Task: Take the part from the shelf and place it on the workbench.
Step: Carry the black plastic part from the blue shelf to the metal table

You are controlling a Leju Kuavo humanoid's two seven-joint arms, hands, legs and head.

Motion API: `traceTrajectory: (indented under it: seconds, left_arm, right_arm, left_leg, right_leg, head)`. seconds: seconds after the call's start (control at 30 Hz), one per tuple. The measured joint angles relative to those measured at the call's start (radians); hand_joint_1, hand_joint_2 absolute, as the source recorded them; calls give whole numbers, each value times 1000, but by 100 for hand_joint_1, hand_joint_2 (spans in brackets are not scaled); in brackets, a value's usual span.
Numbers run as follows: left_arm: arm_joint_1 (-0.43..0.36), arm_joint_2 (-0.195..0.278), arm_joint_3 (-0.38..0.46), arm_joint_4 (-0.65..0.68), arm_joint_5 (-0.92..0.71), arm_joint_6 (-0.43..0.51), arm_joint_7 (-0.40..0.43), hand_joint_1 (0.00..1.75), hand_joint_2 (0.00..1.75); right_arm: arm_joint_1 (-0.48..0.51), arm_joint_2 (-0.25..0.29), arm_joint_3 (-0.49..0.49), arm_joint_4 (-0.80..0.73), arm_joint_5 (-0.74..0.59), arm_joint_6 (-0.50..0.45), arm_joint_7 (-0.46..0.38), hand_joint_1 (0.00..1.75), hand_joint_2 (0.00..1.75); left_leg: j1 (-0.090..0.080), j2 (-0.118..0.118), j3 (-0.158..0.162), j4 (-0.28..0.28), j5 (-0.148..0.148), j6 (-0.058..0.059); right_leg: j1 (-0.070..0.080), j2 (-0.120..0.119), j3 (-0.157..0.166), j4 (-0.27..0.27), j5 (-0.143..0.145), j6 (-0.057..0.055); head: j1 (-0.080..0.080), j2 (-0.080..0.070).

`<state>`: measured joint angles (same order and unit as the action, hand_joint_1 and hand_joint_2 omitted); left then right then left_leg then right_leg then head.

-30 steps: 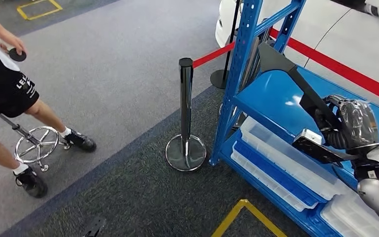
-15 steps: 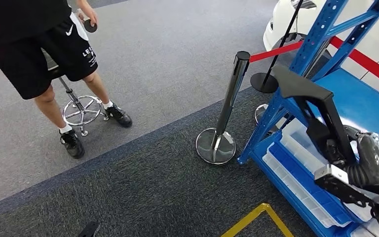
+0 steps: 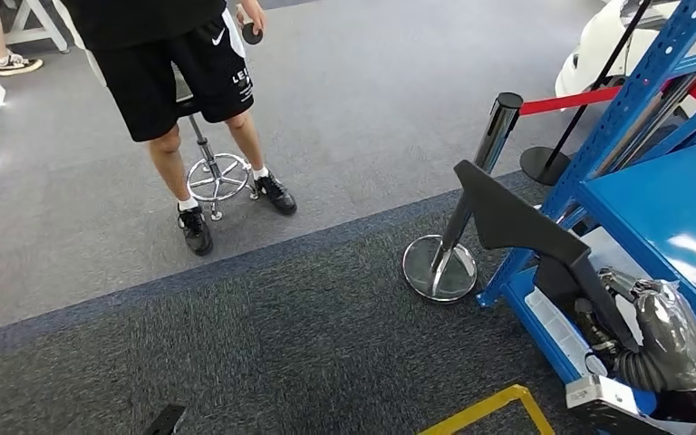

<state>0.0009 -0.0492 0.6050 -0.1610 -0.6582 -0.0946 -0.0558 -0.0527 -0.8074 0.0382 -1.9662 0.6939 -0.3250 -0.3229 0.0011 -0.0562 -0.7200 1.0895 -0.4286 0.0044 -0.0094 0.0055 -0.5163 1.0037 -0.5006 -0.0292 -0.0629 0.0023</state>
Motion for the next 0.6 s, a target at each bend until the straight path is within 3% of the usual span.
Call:
traceTrajectory:
  seconds: [0.07,0.1,0.13,0.17,0.23,0.3,0.33,0.4,0.43,0.47,0.53,0.57,0.6]
  left_arm:
    - [-3,1,0,0,-1,0,-1,0,175]
    - [-4,1,0,0,-1,0,-1,0,175]
    - [-4,1,0,0,-2,0,-2,0,175]
    - [-5,0,0,0,-3,0,-2,0,175]
    - [-7,0,0,0,-5,0,-3,0,175]
    - [-11,1,0,0,-7,1,-4,0,175]
    - [-12,2,0,0,-8,1,-5,0,175]
    - [-11,3,0,0,-9,2,-5,0,175]
    - [-11,4,0,0,-9,3,-5,0,175]
    - [-10,5,0,0,-9,3,-5,0,175]
    - [-10,5,0,0,-9,3,-5,0,175]
    - [-10,5,0,0,-9,3,-5,0,175]
    - [-11,5,0,0,-9,3,-5,0,175]
  right_arm:
    - [1,-4,-5,-4,-9,2,5,175,175]
    - [1,-5,-6,-4,-13,3,7,175,175]
    - [0,-6,-8,-4,-17,5,10,175,175]
    - [-1,-7,-10,-4,-21,9,13,175,175]
    - [-7,-10,-14,-3,-29,18,19,175,175]
    - [-17,-17,-20,0,-35,23,24,175,175]
    - [-23,-20,-24,3,-36,23,25,175,175]
    - [-35,-22,-28,12,-37,25,27,175,175]
    - [-39,-22,-28,17,-37,26,27,175,175]
    - [-41,-22,-29,22,-37,26,27,175,175]
    - [-42,-22,-31,31,-38,27,27,175,175]
    - [-42,-22,-31,35,-38,28,27,175,175]
    - [-43,-22,-32,39,-38,28,27,175,175]
  left_leg:
    - [6,40,-30,121,-98,-9]
    - [10,46,-36,178,-118,-15]
    - [14,48,-32,214,-112,-19]
    - [17,52,-11,221,-88,-24]
    - [21,81,82,132,-49,-28]
    - [13,126,187,-11,-75,-20]
    - [7,137,215,-56,-91,-11]
    - [-3,117,213,-81,-84,16]
    - [-4,106,208,-87,-73,27]
    - [-4,95,199,-92,-58,38]
    - [-4,75,172,-95,-28,52]
    - [-5,63,155,-95,-14,56]
    - [-7,50,138,-93,-2,57]
  right_leg:
    - [5,-28,-27,1,21,-5]
    - [6,-42,-41,2,32,-4]
    - [6,-57,-57,3,43,-2]
    - [6,-72,-74,6,53,1]
    - [7,-97,-105,18,69,10]
    - [6,-122,-121,31,79,20]
    - [5,-135,-123,34,84,26]
    - [-1,-160,-122,32,97,41]
    - [-6,-150,-125,35,93,49]
    - [-10,-124,-133,49,70,54]
    - [-13,-46,-160,134,-23,60]
    - [-13,-22,-176,200,-71,60]
    - [-11,-12,-186,259,-100,59]
  head:
    - [-2,0]
    - [-2,0]
    - [-2,0]
    - [-2,0]
    - [-3,0]
    - [-2,0]
    - [-3,0]
    - [-4,0]
    - [-5,0]
    - [-5,0]
    - [-4,0]
    - [-4,0]
    - [-4,0]
